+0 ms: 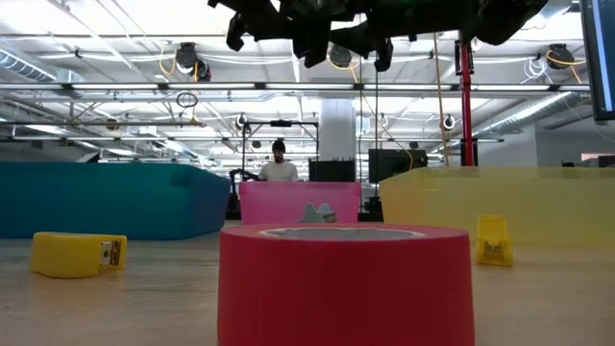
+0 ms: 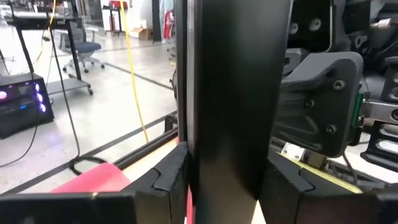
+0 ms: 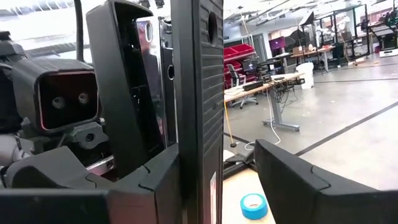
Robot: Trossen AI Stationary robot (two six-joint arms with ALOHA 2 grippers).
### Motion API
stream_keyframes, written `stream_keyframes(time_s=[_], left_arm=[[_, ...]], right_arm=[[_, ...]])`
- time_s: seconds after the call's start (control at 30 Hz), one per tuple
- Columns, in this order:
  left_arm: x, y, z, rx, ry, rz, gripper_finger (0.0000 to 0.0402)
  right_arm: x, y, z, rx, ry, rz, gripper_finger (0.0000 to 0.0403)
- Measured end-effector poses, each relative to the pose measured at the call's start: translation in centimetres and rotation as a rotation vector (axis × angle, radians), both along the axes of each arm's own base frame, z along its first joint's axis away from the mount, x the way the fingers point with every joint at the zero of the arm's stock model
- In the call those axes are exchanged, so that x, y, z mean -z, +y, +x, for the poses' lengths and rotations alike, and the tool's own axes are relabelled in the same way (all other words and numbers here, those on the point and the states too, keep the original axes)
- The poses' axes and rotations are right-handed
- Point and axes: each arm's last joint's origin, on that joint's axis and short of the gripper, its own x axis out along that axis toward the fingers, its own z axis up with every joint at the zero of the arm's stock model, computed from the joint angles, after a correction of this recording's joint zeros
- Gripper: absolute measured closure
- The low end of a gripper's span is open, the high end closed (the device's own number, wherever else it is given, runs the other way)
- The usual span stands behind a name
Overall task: Pick and place Stapler, Stapler remover, tape
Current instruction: Put the black stapler into the blue bin
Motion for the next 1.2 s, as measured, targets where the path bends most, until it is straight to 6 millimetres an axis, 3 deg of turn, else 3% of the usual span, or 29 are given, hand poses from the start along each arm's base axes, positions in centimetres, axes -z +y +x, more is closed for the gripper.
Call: stream_keyframes(time_s=[0.33, 0.87, 1.2], left_arm=[[-0.33, 0.00, 0.02, -0.008, -0.033, 0.006, 0.0257], [-0.65, -0.05, 0.00, -0.022, -0.076, -0.006, 0.0259], [-0.54, -0.16, 0.09, -0.024, -0.072, -0.005, 0.0260]], right_arm=[[-0.24, 0.40, -0.13, -0.009, -0.014, 0.014, 0.0206], [-0.54, 0.39, -0.21, -0.016, -0.061, 0.060, 0.0134], [-0.70, 0.21, -0.27, -0.019, -0.084, 0.064, 0.0139]])
